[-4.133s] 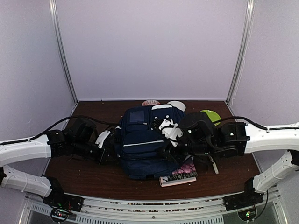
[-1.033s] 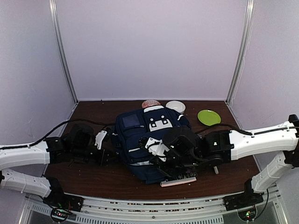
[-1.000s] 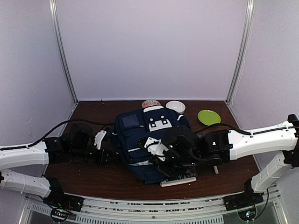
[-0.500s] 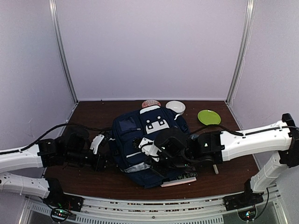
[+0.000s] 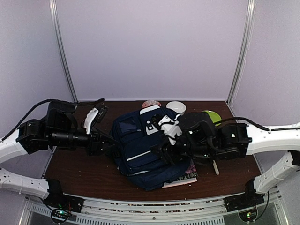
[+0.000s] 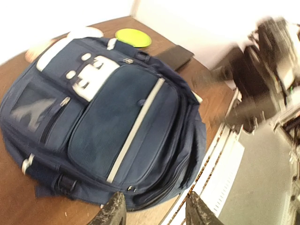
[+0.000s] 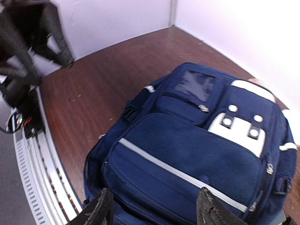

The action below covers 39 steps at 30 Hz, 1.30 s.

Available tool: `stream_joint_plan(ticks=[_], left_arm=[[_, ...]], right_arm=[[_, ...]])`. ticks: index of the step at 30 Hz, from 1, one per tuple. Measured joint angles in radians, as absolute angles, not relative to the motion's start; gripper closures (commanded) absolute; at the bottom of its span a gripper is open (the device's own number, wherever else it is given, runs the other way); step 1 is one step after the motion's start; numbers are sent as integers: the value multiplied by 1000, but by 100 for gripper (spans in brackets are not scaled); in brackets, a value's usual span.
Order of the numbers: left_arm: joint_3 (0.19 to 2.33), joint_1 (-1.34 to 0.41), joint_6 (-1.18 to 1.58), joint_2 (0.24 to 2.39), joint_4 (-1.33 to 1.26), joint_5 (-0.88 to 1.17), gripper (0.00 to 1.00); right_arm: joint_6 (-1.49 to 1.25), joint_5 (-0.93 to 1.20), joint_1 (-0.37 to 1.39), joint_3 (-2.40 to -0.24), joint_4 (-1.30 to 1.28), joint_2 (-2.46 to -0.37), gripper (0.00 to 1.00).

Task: Pack the student bag
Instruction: Unzip the student bag at the center of the board.

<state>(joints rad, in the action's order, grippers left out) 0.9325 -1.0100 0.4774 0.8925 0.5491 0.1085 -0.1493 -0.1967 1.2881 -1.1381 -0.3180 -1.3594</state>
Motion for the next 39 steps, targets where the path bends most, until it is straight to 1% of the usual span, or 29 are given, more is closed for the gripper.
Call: stream_joint_plan(ticks=[4, 8, 10, 15, 19, 24, 31, 33, 35, 36, 39], left_arm=[[1062, -1106, 381, 1091, 548, 74, 26], [1186, -1181, 287, 1320, 553, 43, 27], [1266, -1209, 239, 1439, 570, 32, 26], [1418, -1234, 163, 1631, 624, -1, 26], [1504, -1232, 133, 1715, 666, -33, 26], [1579, -1232, 117, 1778, 688, -20, 26], [1595, -1232, 114, 1843, 723, 32, 26], [1592, -1232, 114, 1856, 728, 46, 30], [1592, -1232, 115, 1864, 729, 53, 45], [1592, -1232, 115, 1867, 729, 56, 55], [1592, -1232, 119, 1875, 731, 43, 91]], right_arm=[[-288, -292, 1190, -990, -290, -1187, 41], [-422, -344, 1100, -847, -279, -1067, 41], [-480, -354, 1084, -791, -280, -1022, 41], [-557, -357, 1080, -743, -279, -977, 42], [-582, -356, 1080, -729, -265, -963, 42], [-592, -356, 1080, -699, -253, -949, 42], [-595, -356, 1080, -683, -244, -926, 42], [-595, -356, 1080, -680, -241, -920, 42], [-598, -356, 1080, -679, -239, -919, 42], [-598, -356, 1080, -678, -237, -919, 42], [-598, -347, 1080, -675, -234, -919, 42]])
